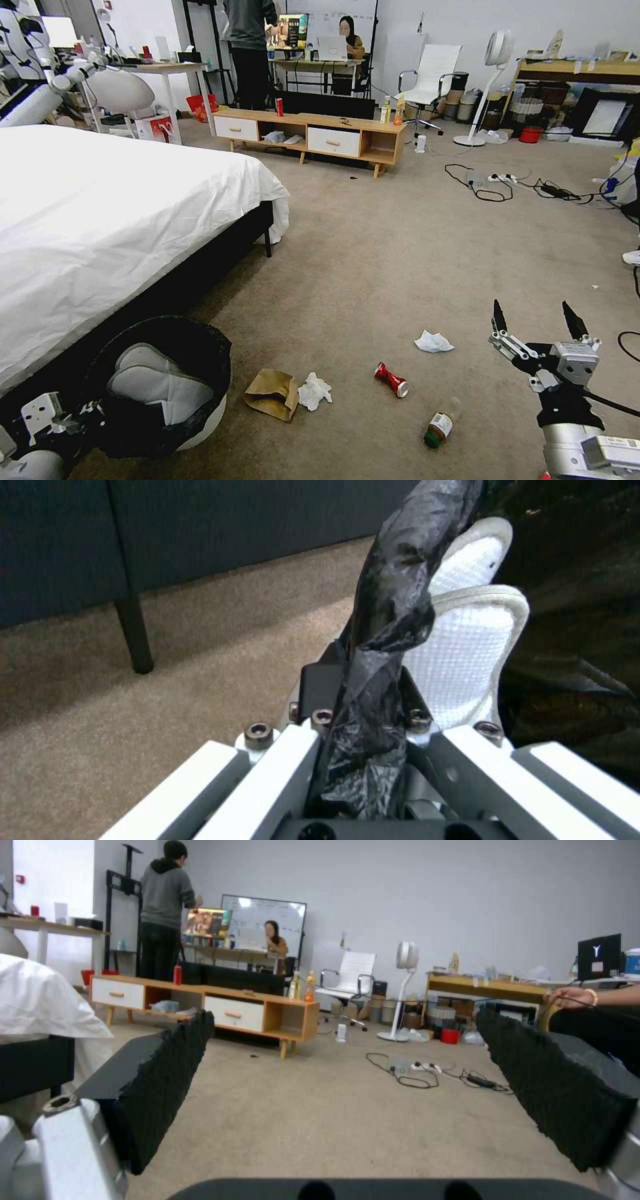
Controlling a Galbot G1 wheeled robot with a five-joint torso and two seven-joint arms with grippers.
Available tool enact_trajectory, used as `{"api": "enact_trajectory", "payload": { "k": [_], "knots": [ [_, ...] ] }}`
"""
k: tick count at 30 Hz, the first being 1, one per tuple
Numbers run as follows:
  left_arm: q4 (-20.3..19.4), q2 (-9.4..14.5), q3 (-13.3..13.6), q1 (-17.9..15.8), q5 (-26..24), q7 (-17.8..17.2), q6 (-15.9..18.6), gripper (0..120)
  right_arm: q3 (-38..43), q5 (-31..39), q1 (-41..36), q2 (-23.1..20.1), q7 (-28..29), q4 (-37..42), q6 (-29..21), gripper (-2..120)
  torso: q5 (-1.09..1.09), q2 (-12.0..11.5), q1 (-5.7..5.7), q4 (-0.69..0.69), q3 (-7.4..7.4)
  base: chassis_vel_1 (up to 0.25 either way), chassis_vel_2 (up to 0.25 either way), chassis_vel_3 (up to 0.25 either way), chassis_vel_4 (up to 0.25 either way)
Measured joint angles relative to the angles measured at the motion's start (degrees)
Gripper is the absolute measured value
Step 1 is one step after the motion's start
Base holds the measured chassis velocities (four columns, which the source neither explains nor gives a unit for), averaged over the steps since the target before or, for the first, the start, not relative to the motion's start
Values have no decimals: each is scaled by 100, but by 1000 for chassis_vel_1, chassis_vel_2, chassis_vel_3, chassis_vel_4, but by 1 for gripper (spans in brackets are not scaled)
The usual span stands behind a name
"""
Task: Pick up the trash bin and place the garbage on the floor into it.
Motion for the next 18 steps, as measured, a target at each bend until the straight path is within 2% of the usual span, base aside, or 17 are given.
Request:
{"api": "enact_trajectory", "payload": {
  "k": [12,18],
  "knots": [
    [-50,-28,61,49,69,35,0,2,-109,47,3,-70,17,0,-46,100,0,1,0,0,0,0,0,0,0],
    [-73,-80,108,59,139,53,0,2,-246,376,93,-282,55,4,-227,100,0,2,0,0,0,0,0,0,0]
  ]
}}
